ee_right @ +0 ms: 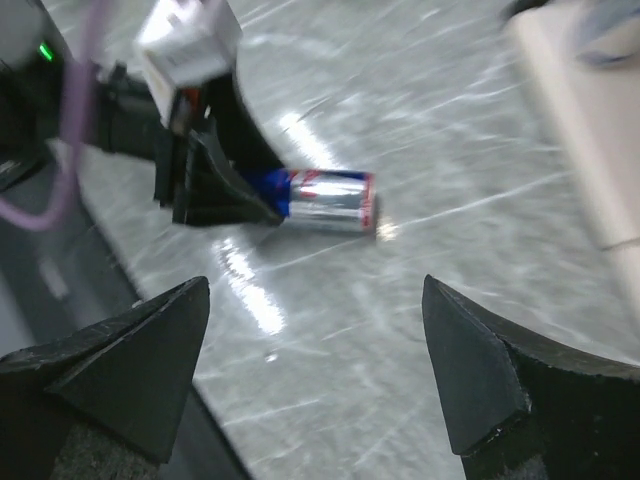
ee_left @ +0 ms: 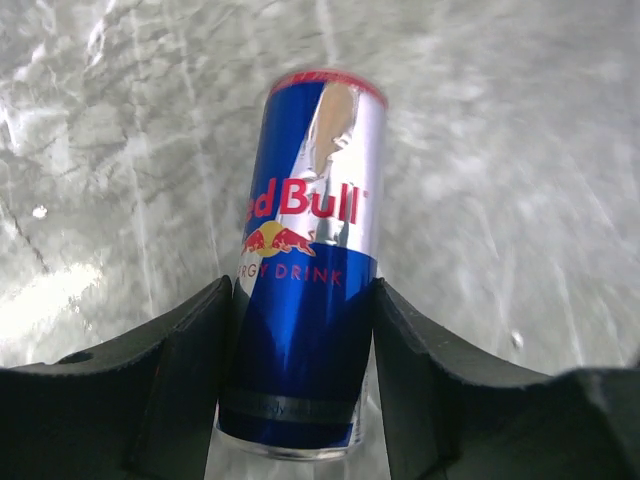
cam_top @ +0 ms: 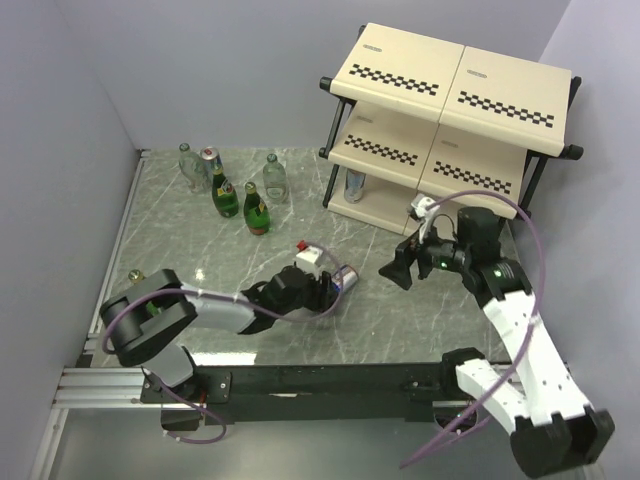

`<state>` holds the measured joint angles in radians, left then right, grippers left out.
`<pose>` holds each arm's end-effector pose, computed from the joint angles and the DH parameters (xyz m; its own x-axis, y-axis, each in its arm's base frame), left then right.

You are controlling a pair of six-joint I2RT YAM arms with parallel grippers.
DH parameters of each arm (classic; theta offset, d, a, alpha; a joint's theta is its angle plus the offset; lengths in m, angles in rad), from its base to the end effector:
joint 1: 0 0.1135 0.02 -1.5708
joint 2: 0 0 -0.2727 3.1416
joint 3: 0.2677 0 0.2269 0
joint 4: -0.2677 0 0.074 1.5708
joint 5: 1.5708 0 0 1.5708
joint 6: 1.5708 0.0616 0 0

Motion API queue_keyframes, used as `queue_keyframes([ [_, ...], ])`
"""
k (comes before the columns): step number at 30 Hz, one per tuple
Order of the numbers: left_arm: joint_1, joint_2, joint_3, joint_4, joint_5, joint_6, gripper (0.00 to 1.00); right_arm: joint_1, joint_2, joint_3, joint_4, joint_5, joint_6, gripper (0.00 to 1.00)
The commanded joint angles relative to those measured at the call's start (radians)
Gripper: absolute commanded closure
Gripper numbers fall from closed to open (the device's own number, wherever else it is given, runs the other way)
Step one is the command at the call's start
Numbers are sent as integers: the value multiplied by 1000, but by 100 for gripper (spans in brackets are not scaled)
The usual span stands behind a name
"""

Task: Place and organize the beverage onto the shelf
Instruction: Pick up the drink from the center of the board, then place the drink on the shelf.

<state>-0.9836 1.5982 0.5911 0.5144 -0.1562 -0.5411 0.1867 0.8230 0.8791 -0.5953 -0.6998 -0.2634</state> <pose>0.1819 -0.2560 0.1694 -0.6091 -0.0031 -0.7931 0.5048 0.7697 -0.3907 0.1436 0.0675 0.3234 -0.3088 -0.2610 -0.9146 -0.7928 0.6019 0.0959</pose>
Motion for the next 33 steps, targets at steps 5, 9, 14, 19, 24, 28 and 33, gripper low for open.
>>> queue_keyframes([
  [5,-1,-145,-191,630,125,159,100,-4,146,-8,78,-253,27,4],
  [9,-1,-159,-215,713,135,190,100,-4,157,-89,277,-279,203,3],
  [14,-1,-198,-235,783,133,228,100,-4,156,-209,586,-199,559,2],
  [19,-3,-225,-228,808,149,237,100,-4,202,-194,649,-133,723,0],
  [24,-3,-224,-206,820,176,231,100,-3,267,-203,753,-188,874,0],
  [28,-4,-216,-191,823,178,225,100,11,306,-203,787,-193,926,2],
  [33,-4,-196,-168,825,184,227,100,45,346,-184,784,-216,943,13],
])
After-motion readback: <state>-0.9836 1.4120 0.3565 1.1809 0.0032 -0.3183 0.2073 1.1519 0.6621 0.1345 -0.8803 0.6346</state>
